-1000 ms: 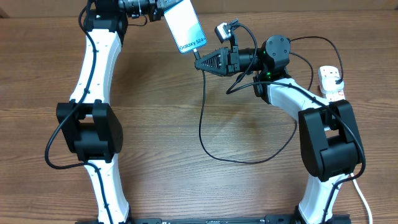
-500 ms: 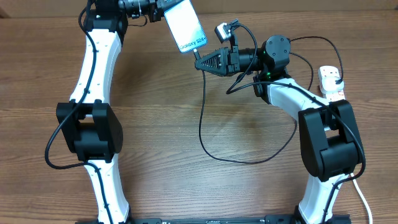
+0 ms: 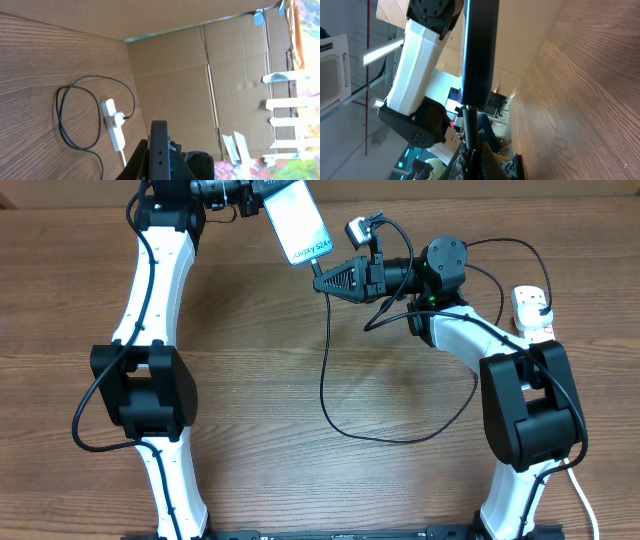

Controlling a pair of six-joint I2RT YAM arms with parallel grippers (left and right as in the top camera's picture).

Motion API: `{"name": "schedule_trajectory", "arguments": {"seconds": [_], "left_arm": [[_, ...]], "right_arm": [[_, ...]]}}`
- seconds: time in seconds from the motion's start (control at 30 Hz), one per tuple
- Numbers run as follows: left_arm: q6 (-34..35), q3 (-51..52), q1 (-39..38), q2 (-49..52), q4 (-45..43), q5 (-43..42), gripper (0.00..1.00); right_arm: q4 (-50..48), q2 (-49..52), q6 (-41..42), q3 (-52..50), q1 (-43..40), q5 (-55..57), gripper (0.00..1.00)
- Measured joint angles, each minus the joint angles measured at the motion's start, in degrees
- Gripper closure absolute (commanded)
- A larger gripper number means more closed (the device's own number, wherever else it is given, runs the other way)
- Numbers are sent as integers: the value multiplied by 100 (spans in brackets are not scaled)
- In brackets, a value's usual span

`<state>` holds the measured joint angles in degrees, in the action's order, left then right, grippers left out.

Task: Plug charger to phone and switch on socket
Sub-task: 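Push the connector up into the phone's port with the right gripper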

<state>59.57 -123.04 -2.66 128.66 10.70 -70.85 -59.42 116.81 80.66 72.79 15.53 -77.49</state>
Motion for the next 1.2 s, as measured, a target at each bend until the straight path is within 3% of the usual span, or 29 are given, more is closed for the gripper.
{"name": "schedule_trajectory", "arguments": {"seconds": [1.2], "left_arm": [[-225,0,-17,0,-9,15,96]], "right_arm": [[-2,0,181,-7,0,66,96]]}}
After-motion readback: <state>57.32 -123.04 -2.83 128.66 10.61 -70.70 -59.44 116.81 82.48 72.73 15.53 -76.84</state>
